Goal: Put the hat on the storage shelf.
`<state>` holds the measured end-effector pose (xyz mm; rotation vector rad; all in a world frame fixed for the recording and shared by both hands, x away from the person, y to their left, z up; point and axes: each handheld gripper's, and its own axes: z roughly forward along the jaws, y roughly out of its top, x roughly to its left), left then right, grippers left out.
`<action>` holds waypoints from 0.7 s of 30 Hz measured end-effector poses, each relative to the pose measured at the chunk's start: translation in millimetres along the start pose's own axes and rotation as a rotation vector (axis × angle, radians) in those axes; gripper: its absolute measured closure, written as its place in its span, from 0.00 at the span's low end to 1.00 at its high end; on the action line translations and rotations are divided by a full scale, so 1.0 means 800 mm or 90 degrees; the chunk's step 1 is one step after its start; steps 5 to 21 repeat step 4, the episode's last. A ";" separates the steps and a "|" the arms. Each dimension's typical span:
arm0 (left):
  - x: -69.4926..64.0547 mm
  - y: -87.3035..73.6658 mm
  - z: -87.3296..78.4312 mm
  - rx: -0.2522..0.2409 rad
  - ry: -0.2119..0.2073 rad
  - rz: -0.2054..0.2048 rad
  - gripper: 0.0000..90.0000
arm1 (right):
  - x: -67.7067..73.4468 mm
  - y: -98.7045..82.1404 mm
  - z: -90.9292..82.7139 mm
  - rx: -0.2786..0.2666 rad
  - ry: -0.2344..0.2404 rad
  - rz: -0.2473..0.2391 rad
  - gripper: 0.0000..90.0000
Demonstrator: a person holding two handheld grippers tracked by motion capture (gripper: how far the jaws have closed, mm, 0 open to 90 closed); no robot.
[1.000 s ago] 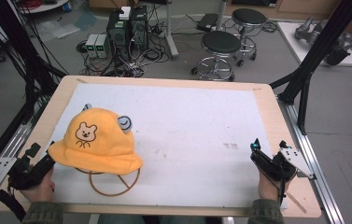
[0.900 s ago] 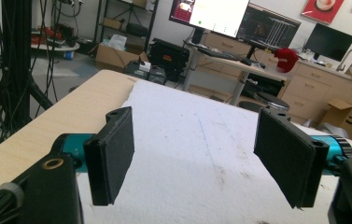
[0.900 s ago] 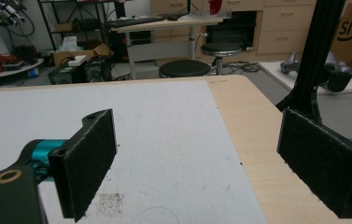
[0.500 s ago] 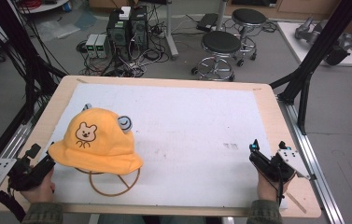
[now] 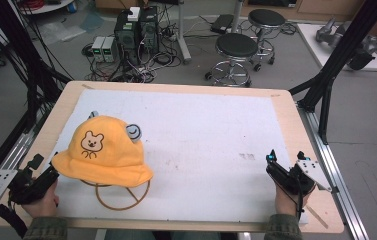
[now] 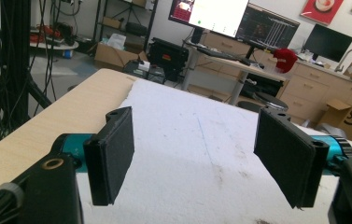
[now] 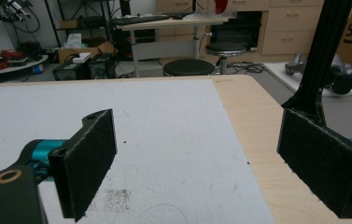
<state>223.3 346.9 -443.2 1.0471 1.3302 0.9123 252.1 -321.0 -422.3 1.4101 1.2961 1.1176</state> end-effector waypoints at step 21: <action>0.000 0.000 0.001 0.000 0.000 -0.001 0.32 | 0.001 0.000 0.001 0.000 0.006 0.004 0.12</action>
